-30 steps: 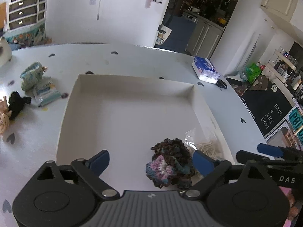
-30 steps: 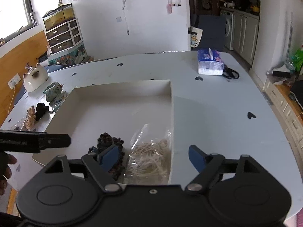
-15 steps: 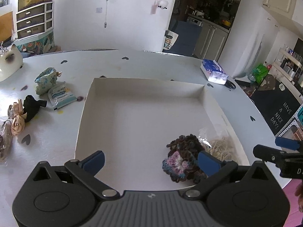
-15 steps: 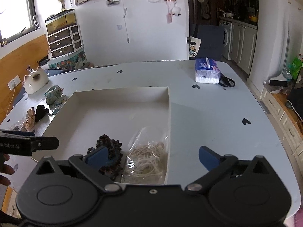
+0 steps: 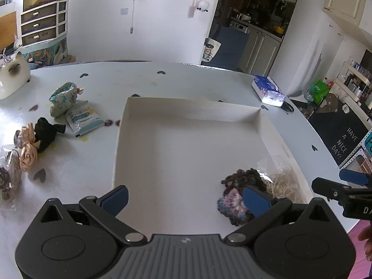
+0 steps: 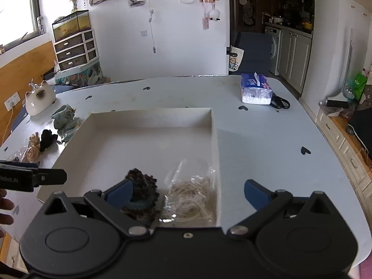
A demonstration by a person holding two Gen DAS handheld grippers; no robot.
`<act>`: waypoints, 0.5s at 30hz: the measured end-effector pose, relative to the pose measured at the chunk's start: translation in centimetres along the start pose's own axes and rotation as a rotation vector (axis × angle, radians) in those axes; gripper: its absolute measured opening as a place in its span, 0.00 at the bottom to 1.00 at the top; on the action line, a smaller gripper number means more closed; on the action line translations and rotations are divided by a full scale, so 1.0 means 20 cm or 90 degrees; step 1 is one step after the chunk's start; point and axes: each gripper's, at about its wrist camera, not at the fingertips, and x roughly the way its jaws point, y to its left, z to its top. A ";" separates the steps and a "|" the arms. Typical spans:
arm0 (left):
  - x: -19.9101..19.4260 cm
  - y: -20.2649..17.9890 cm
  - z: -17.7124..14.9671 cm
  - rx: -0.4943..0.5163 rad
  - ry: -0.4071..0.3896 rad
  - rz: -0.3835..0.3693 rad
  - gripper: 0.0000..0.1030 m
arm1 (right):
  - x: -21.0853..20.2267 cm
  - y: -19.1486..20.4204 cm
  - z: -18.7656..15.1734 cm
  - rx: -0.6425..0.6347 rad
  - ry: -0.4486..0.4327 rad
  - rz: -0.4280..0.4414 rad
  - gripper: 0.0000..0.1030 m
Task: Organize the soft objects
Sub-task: 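Open both tools to drop the scrunchie and cord bag into the box, then grasp the satin ribbon bow with the left tool while the right tool grasps the floral pouch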
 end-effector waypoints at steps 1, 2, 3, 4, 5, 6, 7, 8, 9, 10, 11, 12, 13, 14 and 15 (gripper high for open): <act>0.00 0.02 0.00 0.001 -0.001 0.001 1.00 | 0.01 0.01 0.00 0.002 -0.001 0.000 1.00; -0.01 0.05 0.01 0.001 -0.002 0.005 1.00 | 0.01 0.03 0.01 0.003 -0.003 0.000 1.00; -0.01 0.08 0.02 0.000 -0.002 0.008 1.00 | 0.02 0.05 0.02 0.004 -0.004 0.001 1.00; -0.02 0.11 0.03 -0.002 -0.004 0.010 1.00 | 0.02 0.08 0.02 0.004 -0.005 0.002 1.00; -0.03 0.14 0.04 -0.004 -0.006 0.011 1.00 | 0.03 0.11 0.03 0.003 -0.006 0.003 1.00; -0.03 0.18 0.05 -0.006 -0.009 0.012 1.00 | 0.03 0.13 0.03 0.002 -0.006 0.003 1.00; -0.04 0.21 0.06 -0.007 -0.011 0.013 1.00 | 0.04 0.16 0.04 0.002 -0.006 0.003 1.00; -0.05 0.25 0.06 -0.007 -0.012 0.014 1.00 | 0.05 0.19 0.04 0.002 -0.006 0.002 1.00; -0.06 0.28 0.07 -0.008 -0.013 0.015 1.00 | 0.05 0.22 0.05 0.003 -0.007 0.001 1.00; -0.06 0.32 0.08 -0.008 -0.013 0.016 1.00 | 0.06 0.25 0.06 0.004 -0.008 0.000 1.00; -0.07 0.35 0.09 -0.009 -0.013 0.018 1.00 | 0.06 0.28 0.06 0.005 -0.008 -0.002 1.00; -0.08 0.38 0.09 -0.010 -0.014 0.020 1.00 | 0.07 0.31 0.07 0.006 -0.009 -0.004 1.00; -0.08 0.42 0.10 -0.011 -0.015 0.021 1.00 | 0.08 0.35 0.08 0.007 -0.009 -0.005 1.00; -0.09 0.46 0.11 -0.011 -0.015 0.023 1.00 | 0.09 0.37 0.09 0.008 -0.010 -0.006 1.00; -0.09 0.49 0.11 -0.012 -0.016 0.024 1.00 | 0.10 0.41 0.10 0.008 -0.011 -0.007 1.00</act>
